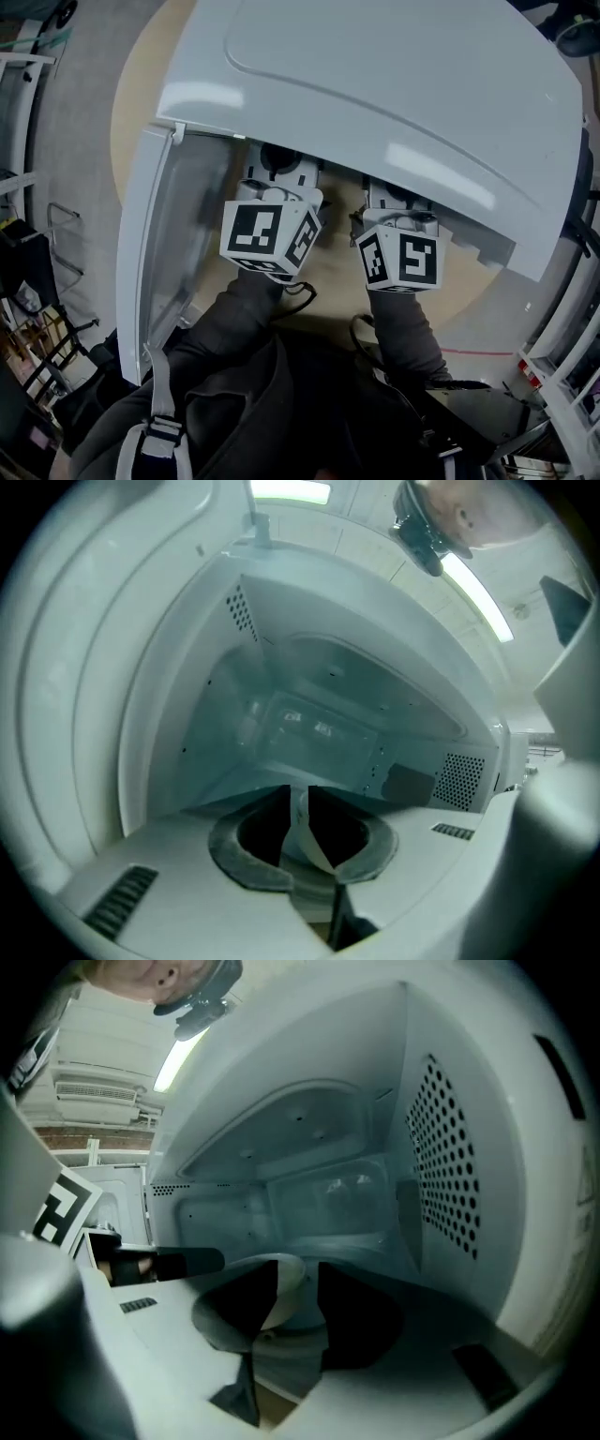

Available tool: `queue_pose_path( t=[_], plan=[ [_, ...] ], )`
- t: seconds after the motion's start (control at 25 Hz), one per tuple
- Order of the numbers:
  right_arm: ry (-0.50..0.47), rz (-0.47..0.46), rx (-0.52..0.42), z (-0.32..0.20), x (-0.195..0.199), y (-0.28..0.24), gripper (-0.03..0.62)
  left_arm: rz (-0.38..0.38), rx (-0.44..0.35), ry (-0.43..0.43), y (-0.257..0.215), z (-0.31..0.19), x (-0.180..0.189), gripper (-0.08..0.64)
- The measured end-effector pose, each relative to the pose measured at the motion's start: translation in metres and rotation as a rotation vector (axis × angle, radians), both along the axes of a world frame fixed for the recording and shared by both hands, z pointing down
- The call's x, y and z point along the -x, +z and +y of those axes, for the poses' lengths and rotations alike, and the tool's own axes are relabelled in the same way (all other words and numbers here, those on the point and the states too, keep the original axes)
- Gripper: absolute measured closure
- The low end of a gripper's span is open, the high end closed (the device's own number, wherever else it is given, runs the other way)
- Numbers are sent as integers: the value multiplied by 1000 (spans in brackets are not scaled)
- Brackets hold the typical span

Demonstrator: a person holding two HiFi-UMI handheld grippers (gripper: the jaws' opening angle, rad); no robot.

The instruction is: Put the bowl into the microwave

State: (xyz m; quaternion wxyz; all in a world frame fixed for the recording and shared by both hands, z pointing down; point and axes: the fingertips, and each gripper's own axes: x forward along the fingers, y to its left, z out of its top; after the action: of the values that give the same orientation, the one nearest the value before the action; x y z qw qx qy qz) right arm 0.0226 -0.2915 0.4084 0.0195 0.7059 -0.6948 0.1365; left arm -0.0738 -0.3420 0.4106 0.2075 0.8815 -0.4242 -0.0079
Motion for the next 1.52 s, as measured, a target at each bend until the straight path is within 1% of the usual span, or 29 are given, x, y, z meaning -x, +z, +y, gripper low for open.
queue_pose_path(
  t=[0.12, 0.2, 0.44, 0.64, 0.84, 1.16, 1.24, 1.4, 1.52],
  plan=[
    [-25, 16, -3, 9, 3, -2, 471, -12, -17, -29, -5, 12, 8, 506],
    [-23, 16, -3, 17, 4, -2, 471, -13, -23, -41, -7, 20, 13, 506],
    [-2, 28, -17, 45, 9, -1, 471, -13, -43, -21, -8, 52, 20, 506],
    [-15, 24, -22, 37, 6, 0, 471, -10, -41, -9, -8, 65, 17, 506],
    [-5, 2, -34, 30, 7, 0, 471, -14, -55, 12, -12, 63, 13, 506],
    [5, 25, -67, 11, 9, -2, 471, -9, -42, 18, -10, 54, 16, 506],
    [1, 25, -76, 7, 10, -3, 448, -8, -39, 15, -9, 51, 18, 506],
    [-3, 28, -93, 2, 12, -5, 434, -6, -31, 6, -5, 46, 23, 506],
    [-5, 22, -115, 0, 10, -8, 400, -5, -27, 2, -3, 43, 26, 506]
  ],
)
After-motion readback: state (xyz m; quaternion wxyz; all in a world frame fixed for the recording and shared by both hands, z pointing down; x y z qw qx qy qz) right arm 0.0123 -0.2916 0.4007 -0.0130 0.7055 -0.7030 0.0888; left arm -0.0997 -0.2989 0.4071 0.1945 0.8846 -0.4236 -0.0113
